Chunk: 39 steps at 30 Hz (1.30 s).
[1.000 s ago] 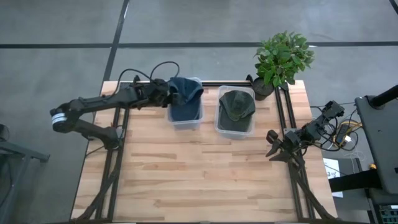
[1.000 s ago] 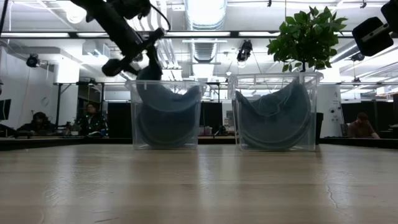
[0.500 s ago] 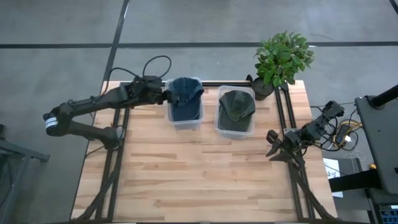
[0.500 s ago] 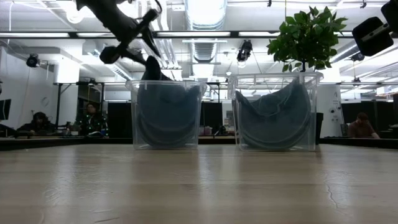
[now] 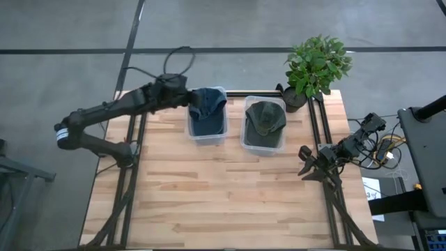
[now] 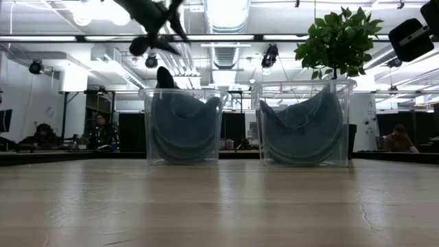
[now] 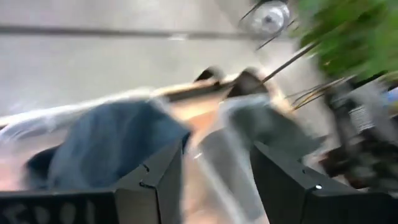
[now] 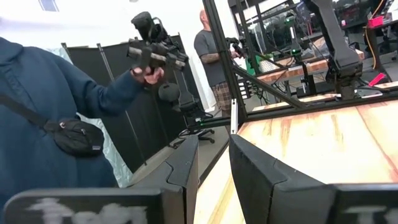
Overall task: Pick & Place hat
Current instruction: Put the gray cap into the left transparent bin, then return to Home Position
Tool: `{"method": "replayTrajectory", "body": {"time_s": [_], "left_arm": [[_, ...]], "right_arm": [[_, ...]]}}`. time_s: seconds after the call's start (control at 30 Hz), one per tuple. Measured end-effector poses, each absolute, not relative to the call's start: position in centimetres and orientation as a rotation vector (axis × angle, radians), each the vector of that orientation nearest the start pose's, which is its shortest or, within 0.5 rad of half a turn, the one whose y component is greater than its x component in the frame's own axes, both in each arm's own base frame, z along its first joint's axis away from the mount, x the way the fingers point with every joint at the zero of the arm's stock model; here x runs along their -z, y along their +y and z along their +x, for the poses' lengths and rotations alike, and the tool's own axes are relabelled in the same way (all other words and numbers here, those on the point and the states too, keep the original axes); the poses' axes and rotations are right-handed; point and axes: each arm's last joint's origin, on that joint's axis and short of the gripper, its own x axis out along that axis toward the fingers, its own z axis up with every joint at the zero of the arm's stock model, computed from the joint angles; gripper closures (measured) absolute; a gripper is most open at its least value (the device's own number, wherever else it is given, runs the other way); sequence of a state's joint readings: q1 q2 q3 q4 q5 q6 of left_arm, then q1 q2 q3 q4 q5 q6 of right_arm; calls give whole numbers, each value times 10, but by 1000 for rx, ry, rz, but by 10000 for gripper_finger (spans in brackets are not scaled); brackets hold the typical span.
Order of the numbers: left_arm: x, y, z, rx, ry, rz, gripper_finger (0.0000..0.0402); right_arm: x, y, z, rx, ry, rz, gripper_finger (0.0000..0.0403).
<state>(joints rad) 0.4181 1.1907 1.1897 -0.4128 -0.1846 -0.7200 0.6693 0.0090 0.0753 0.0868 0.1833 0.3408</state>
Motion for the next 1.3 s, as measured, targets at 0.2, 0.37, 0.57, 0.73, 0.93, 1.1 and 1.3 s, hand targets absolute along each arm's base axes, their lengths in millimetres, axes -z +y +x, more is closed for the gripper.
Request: {"method": "replayTrajectory", "body": {"time_s": [0.2,0.37,0.57,0.73,0.93,1.1,1.3], "left_arm": [[-331,125,242,-859,466,-779,220],[-308,136,251,-910,585,-788,220],[-283,147,268,-926,661,-789,220],[-269,152,280,-897,723,-804,220],[-279,161,289,-879,704,-790,220],[-333,151,278,-818,604,-724,220],[-372,102,250,-661,551,-582,220]], "right_arm": [[-197,53,75,-506,-57,407,316],[-197,53,75,-506,-53,423,316],[-197,53,75,-506,-53,424,316],[-197,53,75,-506,-53,424,316],[-197,53,75,-507,-51,431,316],[-197,53,75,-507,-46,449,316],[-197,53,75,-508,-48,451,316]]}}
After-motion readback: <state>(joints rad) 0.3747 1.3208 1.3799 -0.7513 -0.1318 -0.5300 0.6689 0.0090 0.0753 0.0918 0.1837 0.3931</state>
